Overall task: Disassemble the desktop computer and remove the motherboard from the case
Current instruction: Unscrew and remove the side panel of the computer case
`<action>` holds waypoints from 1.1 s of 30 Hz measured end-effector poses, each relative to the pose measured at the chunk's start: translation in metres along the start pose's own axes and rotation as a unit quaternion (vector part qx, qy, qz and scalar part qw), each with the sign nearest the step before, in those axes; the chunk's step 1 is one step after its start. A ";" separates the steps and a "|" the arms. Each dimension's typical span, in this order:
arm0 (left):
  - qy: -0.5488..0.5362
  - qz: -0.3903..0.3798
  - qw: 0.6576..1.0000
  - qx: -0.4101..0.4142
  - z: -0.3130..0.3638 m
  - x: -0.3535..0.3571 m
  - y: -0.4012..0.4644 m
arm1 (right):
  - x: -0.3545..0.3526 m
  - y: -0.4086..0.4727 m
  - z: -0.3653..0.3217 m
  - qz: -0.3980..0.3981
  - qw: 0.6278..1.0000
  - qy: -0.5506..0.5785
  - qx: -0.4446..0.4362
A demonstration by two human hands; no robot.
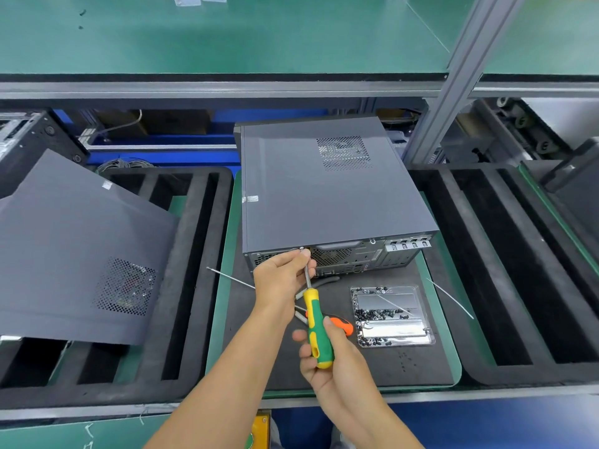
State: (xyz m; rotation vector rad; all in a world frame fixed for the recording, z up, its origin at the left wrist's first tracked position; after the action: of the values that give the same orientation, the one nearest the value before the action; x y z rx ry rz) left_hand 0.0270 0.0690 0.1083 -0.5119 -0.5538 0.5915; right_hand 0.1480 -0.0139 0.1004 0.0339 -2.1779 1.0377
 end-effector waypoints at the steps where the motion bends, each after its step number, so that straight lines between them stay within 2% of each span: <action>1: 0.001 0.000 1.000 -0.003 0.001 0.000 0.000 | 0.002 -0.001 0.000 -0.008 0.999 0.027 0.021; 5: 0.001 0.002 1.000 -0.008 0.002 0.002 -0.001 | 0.011 0.000 -0.004 -0.066 0.990 0.095 0.083; 9: 0.015 -0.003 1.000 -0.013 0.000 -0.001 -0.001 | 0.020 0.002 -0.007 -0.080 0.987 0.118 0.074; 12: 0.043 -0.010 0.999 -0.005 0.000 -0.004 -0.001 | 0.026 0.001 -0.006 -0.047 0.998 0.039 0.026; 15: 0.075 -0.020 0.997 0.001 0.001 -0.004 0.000 | 0.027 0.001 -0.009 0.020 0.991 -0.128 -0.036; 16: 0.079 -0.022 0.997 0.000 0.002 -0.003 0.001 | 0.026 0.001 -0.011 0.040 0.976 -0.201 -0.072; 17: 0.077 -0.024 0.997 -0.004 0.002 -0.002 0.002 | 0.026 0.000 -0.014 0.058 0.946 -0.297 -0.120; 18: 0.071 -0.025 0.997 -0.010 0.003 -0.001 0.003 | 0.024 0.001 -0.015 0.073 0.890 -0.414 -0.175; 20: 0.059 -0.029 0.998 -0.023 0.003 -0.001 0.005 | 0.017 0.001 -0.013 0.087 0.750 -0.592 -0.282; 21: 0.052 -0.033 0.998 -0.028 0.002 -0.001 0.005 | 0.016 0.000 -0.012 0.088 0.724 -0.614 -0.302; 22: 0.046 -0.037 0.998 -0.032 0.002 0.000 0.006 | 0.015 -0.001 -0.012 0.086 0.738 -0.598 -0.300; 23: 0.038 -0.039 0.998 -0.034 0.003 0.000 0.006 | 0.016 -0.002 -0.013 0.085 0.806 -0.518 -0.274; 24: 0.030 -0.040 0.998 -0.038 0.003 0.001 0.007 | 0.015 0.000 -0.015 0.085 0.902 -0.370 -0.205; 25: 0.020 -0.042 0.998 -0.043 0.004 0.001 0.008 | 0.016 0.001 -0.013 0.057 0.979 -0.171 -0.099; 26: 0.011 -0.045 0.998 -0.049 0.004 0.001 0.008 | 0.016 -0.001 -0.009 0.024 1.000 0.014 0.007; 27: 0.002 -0.048 0.997 -0.055 0.005 0.001 0.009 | 0.015 -0.004 -0.007 -0.004 0.987 0.142 0.078; 28: -0.005 -0.051 0.997 -0.061 0.005 0.001 0.009 | 0.014 -0.008 -0.006 -0.028 0.971 0.201 0.124; 31: -0.023 -0.062 0.995 -0.071 0.006 0.000 0.009 | 0.014 -0.014 -0.004 -0.096 0.959 0.221 0.151; 33: -0.031 -0.075 0.994 -0.079 0.007 -0.001 0.009 | 0.017 -0.015 -0.003 -0.091 0.977 0.150 0.118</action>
State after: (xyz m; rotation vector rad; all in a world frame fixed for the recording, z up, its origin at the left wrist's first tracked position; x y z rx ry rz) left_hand 0.0191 0.0766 0.1079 -0.5968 -0.6947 0.4237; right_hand 0.1423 -0.0173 0.1220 0.1717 -1.7387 1.1113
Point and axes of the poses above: each hand's wrist, its own y-axis towards the middle knuckle, its own x-axis out of the palm, z = x × y, the point moved 2 cm from there along y, towards the middle knuckle, and after that the axes turned 5 degrees about -x, right-handed, at the moved point
